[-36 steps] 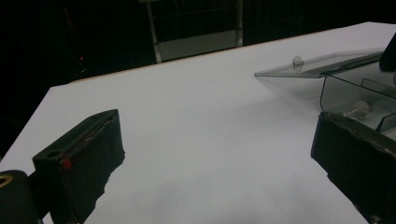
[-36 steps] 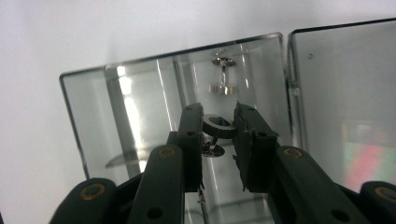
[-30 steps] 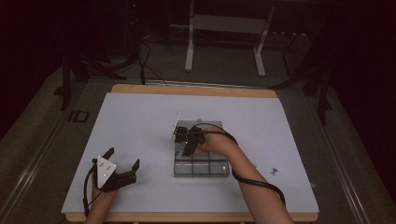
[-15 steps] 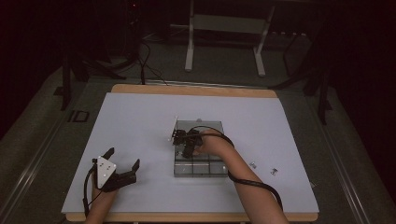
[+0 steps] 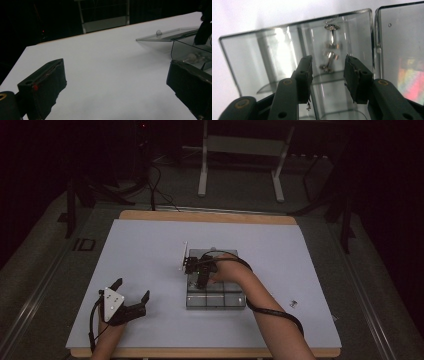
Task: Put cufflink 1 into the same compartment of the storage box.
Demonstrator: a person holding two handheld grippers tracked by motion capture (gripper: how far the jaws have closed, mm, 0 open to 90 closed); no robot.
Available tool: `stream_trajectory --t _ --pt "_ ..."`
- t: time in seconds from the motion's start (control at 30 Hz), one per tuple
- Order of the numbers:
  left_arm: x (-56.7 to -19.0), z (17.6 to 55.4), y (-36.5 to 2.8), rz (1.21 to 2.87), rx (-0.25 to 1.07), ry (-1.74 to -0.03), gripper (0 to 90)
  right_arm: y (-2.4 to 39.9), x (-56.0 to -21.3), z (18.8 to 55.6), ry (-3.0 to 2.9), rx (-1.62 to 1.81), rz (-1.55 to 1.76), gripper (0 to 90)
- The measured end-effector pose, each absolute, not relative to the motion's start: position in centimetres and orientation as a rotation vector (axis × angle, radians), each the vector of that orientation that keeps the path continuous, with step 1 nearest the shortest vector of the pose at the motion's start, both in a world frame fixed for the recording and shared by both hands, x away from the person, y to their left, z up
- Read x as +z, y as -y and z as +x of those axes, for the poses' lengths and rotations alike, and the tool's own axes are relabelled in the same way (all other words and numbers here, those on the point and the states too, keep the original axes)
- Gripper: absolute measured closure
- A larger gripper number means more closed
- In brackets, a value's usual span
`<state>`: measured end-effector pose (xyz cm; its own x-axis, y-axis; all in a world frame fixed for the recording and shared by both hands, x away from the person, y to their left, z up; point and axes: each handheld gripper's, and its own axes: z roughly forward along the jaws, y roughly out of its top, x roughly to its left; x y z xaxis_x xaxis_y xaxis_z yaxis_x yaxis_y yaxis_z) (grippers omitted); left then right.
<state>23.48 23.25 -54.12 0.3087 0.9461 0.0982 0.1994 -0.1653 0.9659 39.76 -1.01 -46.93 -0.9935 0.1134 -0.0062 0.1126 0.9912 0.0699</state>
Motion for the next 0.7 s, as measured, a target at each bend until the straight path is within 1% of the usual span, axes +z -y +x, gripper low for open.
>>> stream_trajectory --t 0.37,0.5,0.7 --pt "-54.1 23.5 -23.2 1.600 0.961 -1.073 3.4 3.5 -44.9 38.7 -3.140 0.088 0.053 57.6" --pt "-54.1 23.5 -23.2 1.600 0.962 -1.073 3.5 4.7 -44.0 38.4 -3.122 0.084 0.010 59.1" --pt "-54.1 23.5 -23.2 1.601 0.962 -1.073 3.4 6.7 -42.8 37.8 -3.109 0.088 -0.010 56.6"
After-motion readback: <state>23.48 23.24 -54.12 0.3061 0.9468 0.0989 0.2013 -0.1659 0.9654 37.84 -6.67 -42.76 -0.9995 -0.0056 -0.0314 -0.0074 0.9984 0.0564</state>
